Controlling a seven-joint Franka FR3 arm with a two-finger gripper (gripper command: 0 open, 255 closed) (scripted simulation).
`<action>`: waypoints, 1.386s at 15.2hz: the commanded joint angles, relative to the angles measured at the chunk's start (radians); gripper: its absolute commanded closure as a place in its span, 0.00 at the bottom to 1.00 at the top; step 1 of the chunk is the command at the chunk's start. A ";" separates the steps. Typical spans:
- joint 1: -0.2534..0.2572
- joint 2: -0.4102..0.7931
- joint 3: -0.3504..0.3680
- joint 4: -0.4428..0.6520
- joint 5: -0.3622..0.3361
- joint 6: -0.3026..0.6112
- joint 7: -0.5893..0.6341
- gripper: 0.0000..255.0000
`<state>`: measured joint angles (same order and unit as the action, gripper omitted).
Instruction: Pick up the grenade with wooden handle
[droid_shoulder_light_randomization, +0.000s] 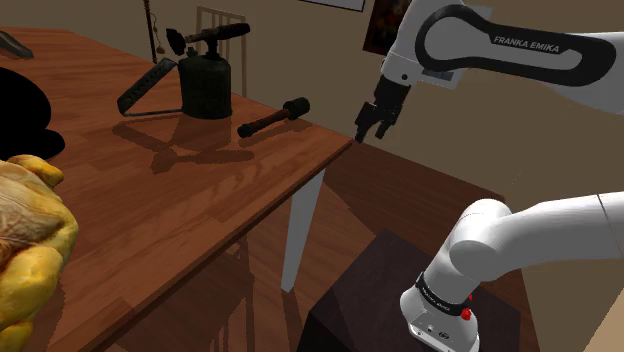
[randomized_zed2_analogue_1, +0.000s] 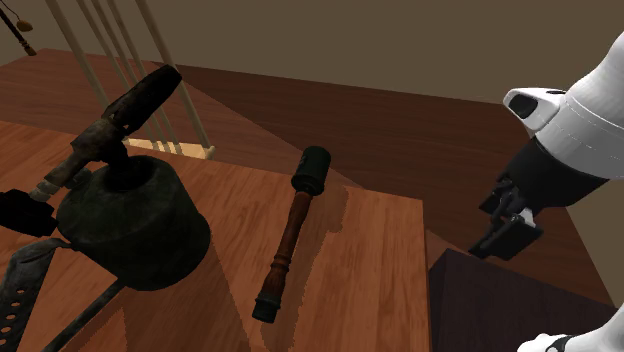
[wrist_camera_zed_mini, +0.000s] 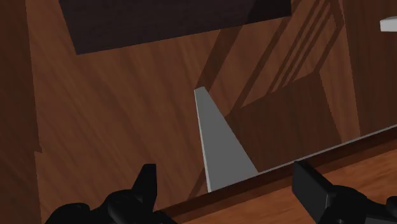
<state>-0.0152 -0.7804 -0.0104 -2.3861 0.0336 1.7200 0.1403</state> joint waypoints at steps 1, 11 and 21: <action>0.000 0.000 0.000 0.000 0.000 0.000 0.000 0.00; -0.116 0.397 0.261 0.362 0.041 -0.023 0.654 0.00; -0.150 0.913 0.366 0.945 -0.097 -0.196 1.276 0.00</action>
<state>-0.1690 0.0733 0.3529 -1.5129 -0.0449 1.5492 1.3496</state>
